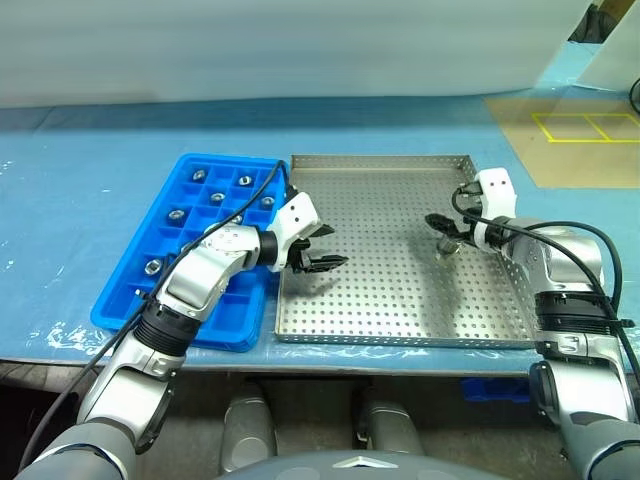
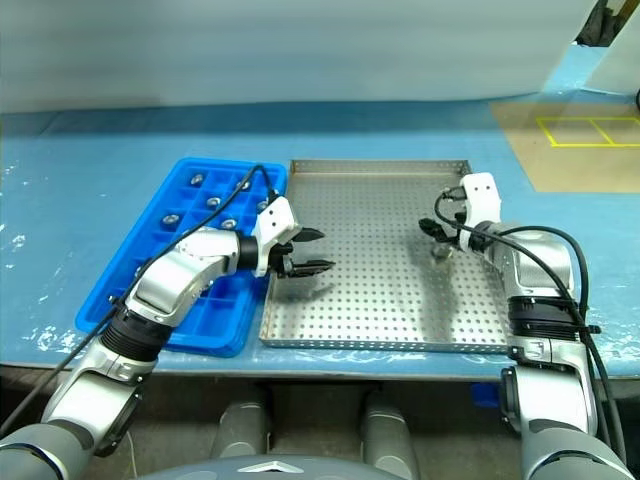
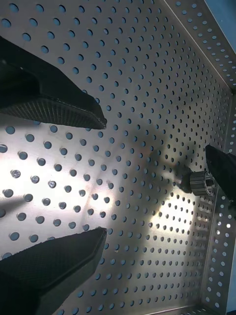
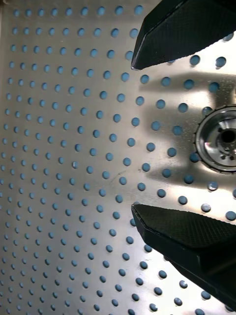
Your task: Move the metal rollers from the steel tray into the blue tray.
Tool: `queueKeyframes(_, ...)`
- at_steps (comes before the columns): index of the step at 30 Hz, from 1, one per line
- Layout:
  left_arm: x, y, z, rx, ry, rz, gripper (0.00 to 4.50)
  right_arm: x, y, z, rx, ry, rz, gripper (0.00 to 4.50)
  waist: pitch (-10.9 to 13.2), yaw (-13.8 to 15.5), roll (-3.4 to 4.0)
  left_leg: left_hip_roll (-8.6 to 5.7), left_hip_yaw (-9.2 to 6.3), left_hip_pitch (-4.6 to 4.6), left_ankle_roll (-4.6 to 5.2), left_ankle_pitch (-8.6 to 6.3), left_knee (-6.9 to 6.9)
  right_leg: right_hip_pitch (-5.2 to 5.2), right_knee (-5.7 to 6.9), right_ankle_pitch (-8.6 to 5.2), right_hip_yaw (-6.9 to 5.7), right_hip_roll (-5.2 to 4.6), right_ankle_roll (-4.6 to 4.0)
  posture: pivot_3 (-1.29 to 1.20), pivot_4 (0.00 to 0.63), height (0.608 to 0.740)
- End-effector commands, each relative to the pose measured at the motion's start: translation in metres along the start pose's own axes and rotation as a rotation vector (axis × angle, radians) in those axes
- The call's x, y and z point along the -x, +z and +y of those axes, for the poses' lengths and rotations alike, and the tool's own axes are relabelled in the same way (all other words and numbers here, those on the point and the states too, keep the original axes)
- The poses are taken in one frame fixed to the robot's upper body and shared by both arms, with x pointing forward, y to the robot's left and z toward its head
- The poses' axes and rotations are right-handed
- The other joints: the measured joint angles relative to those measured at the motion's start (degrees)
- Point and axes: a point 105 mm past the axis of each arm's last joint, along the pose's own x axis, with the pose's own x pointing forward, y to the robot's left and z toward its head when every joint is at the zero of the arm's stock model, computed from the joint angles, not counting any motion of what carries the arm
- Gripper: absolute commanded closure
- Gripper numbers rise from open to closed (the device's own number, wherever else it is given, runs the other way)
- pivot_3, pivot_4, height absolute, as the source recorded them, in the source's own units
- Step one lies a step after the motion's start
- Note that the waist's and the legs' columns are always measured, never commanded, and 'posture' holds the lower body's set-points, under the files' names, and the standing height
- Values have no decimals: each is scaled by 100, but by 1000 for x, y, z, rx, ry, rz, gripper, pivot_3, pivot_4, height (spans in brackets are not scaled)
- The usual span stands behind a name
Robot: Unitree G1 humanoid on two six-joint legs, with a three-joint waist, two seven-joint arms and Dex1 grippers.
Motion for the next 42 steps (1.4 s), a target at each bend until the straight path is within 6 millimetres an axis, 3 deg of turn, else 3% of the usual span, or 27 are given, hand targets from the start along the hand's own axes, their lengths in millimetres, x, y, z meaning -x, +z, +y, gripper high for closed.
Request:
queueKeyframes(1, 0, 13, -1, -40, -8, -34, 1132, 8, 4, -6, -2, -4, -23, 57, 0, 0, 0, 0, 0, 0, 0, 0, 0, 0, 0, 0, 0, 0, 0, -158, 150, 740)
queueKeyframes(15, -1, 13, 0, -41, -5, -36, 1132, 15, -20, -7, -41, 4, 21, 57, -1, -1, 1, 0, 2, 7, 4, -2, 1, 5, -4, 0, 0, 0, 0, -167, 150, 740)
queueKeyframes(18, 0, 13, 0, -42, -6, -38, 1132, 15, -23, -5, -22, 13, 32, 621, -1, -1, 1, 0, 3, 8, 5, -3, 0, 6, -6, 0, 0, 0, 0, -166, 150, 740)
queueKeyframes(24, 0, 12, 1, -42, -4, -34, 1132, 17, -27, -2, -19, 24, 34, 2731, -1, -2, 2, 1, 5, 9, 8, -5, -2, 7, -9, 0, 0, 0, 0, -167, 150, 740)
queueKeyframes(25, 0, 12, 1, -41, -4, -34, 1132, 17, -28, -1, -18, 27, 33, 2897, -1, -2, 2, 1, 5, 9, 8, -5, -2, 7, -9, 0, 0, 0, 0, -167, 150, 740)
queueKeyframes(30, 3, 11, 2, -37, 8, -30, 1132, 16, -22, -1, 20, 10, 0, 2878, -1, -3, 2, 1, 7, 10, 8, -5, -2, 7, -9, 0, 0, 0, 0, -154, 150, 740)
queueKeyframes(33, 11, 12, 6, -18, 47, -45, 1132, 13, 9, 18, 65, 87, -138, 2878, -1, -17, 2, 1, 7, 9, 8, -5, -3, 5, -10, 0, -1, 0, 0, -103, 150, 740)
queueKeyframes(36, 17, 13, 8, -7, 76, -51, 1132, 11, 24, 33, 92, 150, -204, 2878, 0, -37, 4, 1, 10, 9, 8, -5, -6, -3, -7, 0, -4, 0, 0, -64, 150, 740)
queueKeyframes(42, 43, 3, 0, 26, 151, -33, 1132, 4, 53, 95, 181, 423, -321, 2878, 0, -9, 4, 4, 10, 1, 14, -9, -13, -9, -14, -1, -9, -1, 0, 67, 150, 740)
